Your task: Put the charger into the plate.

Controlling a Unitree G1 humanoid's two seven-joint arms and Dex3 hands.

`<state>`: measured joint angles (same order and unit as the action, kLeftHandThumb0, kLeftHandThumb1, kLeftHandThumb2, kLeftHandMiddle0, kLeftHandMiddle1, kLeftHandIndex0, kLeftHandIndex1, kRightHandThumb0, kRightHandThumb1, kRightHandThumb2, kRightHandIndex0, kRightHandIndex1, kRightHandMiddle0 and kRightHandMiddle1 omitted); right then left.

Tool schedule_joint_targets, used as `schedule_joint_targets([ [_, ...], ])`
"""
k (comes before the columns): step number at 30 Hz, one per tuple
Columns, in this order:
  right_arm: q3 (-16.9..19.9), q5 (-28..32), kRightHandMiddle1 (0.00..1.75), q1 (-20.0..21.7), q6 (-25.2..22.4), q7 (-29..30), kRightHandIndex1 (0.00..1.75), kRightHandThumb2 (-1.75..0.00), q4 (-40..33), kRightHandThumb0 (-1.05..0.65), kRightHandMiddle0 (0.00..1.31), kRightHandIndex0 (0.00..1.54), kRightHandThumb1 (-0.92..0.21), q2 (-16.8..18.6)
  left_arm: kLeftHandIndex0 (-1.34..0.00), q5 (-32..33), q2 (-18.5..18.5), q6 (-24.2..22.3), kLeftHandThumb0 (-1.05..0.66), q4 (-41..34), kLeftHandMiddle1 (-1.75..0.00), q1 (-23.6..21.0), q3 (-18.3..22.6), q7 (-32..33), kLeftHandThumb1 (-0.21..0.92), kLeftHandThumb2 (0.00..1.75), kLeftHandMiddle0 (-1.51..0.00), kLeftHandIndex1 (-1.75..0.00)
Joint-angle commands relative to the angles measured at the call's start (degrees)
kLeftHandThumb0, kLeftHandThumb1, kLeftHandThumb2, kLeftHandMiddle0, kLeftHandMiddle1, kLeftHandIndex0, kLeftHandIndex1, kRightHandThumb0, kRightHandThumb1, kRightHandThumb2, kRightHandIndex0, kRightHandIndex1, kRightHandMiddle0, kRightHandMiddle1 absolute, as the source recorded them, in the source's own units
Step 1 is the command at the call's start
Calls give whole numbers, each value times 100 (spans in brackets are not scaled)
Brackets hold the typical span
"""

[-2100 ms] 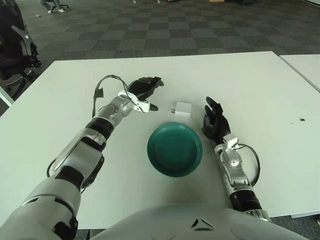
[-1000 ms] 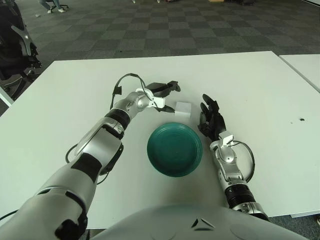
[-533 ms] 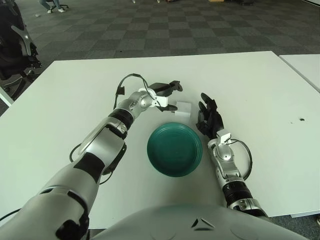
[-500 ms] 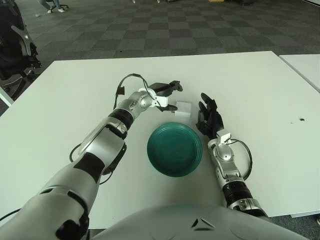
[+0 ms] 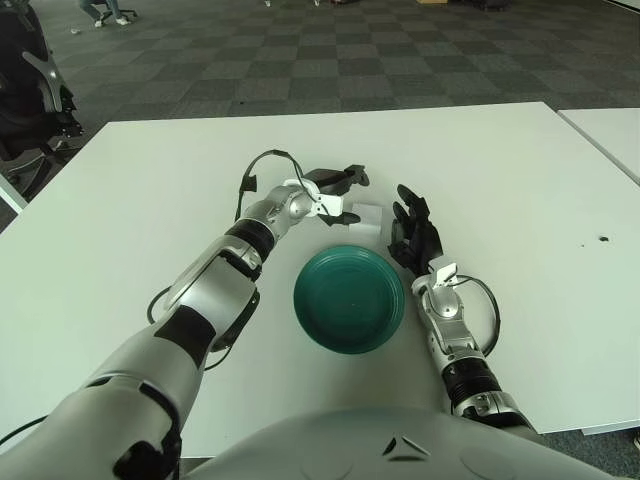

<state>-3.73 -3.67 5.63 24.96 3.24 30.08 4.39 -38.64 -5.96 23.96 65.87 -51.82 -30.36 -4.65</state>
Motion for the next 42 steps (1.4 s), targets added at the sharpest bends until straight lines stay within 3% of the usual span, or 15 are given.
schedule_joint_targets([
  [1,-178,-136,46,-1112,-329,70,1,-73,1593,-82,0,21,-92,250,0,-111,94,-141,-105,241,-2,-388,-146,-125,92,80,-34,-97],
  [19,-111,-64,45,-1185,-365,173,1,-70,1517,-81,0,22,-92,323,-1,-246,385,-213,-105,667,-4,-311,-501,-308,92,78,-38,-104],
  [36,61,23,37,-1485,-79,798,0,-73,1055,-75,0,13,-92,387,-5,-307,487,-356,-105,917,-6,-237,-712,-343,92,75,-40,-108],
  [42,-7,15,36,-1930,-58,841,0,-73,405,-70,0,12,-92,394,-5,-325,517,-439,-105,989,-7,-218,-771,-347,92,74,-41,-109],
])
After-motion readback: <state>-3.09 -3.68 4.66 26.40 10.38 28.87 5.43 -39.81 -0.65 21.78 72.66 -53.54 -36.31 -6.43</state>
